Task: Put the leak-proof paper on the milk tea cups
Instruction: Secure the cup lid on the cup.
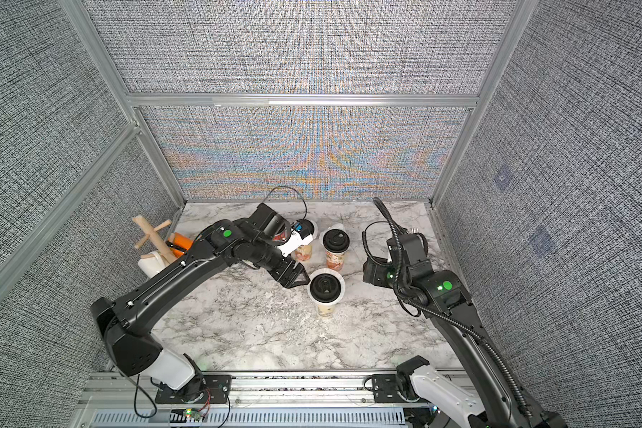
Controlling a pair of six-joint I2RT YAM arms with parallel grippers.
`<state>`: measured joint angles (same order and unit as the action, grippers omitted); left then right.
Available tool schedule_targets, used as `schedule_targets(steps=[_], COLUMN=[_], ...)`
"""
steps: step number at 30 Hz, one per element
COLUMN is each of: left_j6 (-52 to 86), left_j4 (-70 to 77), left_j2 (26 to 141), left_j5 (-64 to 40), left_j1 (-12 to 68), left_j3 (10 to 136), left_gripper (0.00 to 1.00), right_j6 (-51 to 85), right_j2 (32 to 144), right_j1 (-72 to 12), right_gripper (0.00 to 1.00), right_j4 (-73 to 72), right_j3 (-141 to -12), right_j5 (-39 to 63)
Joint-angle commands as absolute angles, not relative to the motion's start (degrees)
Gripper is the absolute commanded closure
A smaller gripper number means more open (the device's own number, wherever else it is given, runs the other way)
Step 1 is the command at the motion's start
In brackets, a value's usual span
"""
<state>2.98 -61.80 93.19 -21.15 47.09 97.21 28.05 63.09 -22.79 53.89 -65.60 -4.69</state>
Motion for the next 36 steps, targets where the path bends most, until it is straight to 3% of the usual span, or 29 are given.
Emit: schedule_targets(steps=[1,36], left_j6=[3.3,9.7], left_j4=[-65.3,-55.8], left_j2=[96.0,104.0], left_j5=[-16.9,-8.1], left_j1=[48.3,52.9], left_j3=[99.7,98.3], left_gripper=[0.16,0.16], right_j6=[26.0,24.4], right_j2=[62.7,61.5], right_j1=[-21.8,-19.9], right_gripper=[0.13,0.16], right_j4=[49.3,46.7], right_j3=[-63.1,-55.6], right_j5=[-2.3,-0.1])
